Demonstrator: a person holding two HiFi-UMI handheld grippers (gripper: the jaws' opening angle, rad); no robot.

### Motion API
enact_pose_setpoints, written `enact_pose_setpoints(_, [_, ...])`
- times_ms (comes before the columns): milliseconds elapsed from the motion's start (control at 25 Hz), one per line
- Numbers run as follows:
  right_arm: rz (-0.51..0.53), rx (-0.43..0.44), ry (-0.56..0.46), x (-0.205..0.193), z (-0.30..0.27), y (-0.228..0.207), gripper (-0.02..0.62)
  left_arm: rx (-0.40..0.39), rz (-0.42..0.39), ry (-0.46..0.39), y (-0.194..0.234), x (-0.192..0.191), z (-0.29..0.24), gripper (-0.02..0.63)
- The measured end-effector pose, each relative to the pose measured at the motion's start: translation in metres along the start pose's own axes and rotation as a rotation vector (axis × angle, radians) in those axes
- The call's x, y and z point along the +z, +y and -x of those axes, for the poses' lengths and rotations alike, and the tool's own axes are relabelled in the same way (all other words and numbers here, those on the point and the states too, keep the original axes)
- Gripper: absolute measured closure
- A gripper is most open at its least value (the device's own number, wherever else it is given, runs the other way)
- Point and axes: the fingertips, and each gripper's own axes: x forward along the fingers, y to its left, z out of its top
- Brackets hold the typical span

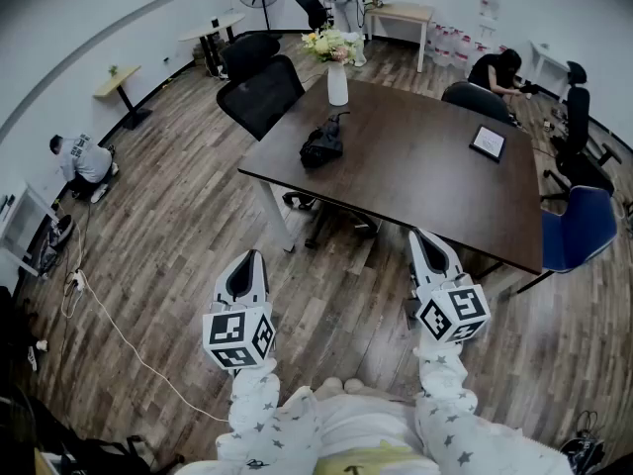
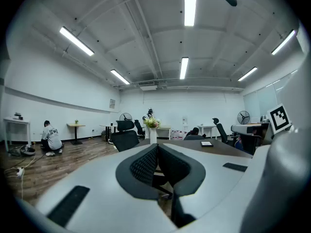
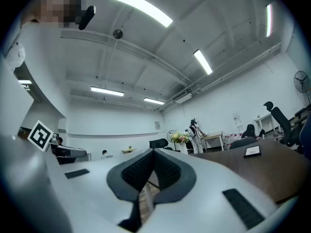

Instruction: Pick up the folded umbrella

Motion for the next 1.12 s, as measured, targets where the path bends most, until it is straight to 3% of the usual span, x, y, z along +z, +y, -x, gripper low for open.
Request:
enact_pose_setpoints(640, [-0.04,-0.018,-0.037,0.007,0.028,-0.01,0.574,-0.018,-0.028,-0.001,-0.027,0.002,0.02,0.58])
enact_pose_setpoints(1120, [-0.047,0.035,0.014,-0.027,0.007,-0.001,0.574,0.021,0.002,0.034,-0.017,-0.028,0.019,0.58])
